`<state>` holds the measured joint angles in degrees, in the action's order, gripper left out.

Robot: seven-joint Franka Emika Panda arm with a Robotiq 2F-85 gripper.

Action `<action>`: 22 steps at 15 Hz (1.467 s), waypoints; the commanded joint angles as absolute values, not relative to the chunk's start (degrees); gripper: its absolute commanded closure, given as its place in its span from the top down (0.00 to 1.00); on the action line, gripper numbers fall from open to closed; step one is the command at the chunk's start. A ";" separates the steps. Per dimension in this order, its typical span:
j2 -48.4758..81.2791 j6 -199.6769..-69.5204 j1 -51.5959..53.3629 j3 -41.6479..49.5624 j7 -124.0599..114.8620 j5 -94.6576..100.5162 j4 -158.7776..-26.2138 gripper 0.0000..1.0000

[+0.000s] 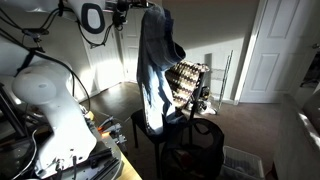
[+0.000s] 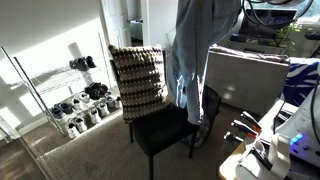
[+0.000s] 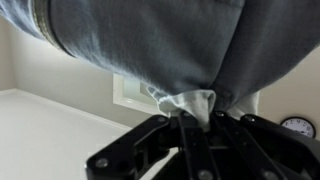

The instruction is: Move the jeans to the chair on the right

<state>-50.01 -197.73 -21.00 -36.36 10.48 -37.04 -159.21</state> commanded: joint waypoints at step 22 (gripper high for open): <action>-57.95 -196.20 -53.71 -45.89 -4.96 -61.03 -148.09 0.03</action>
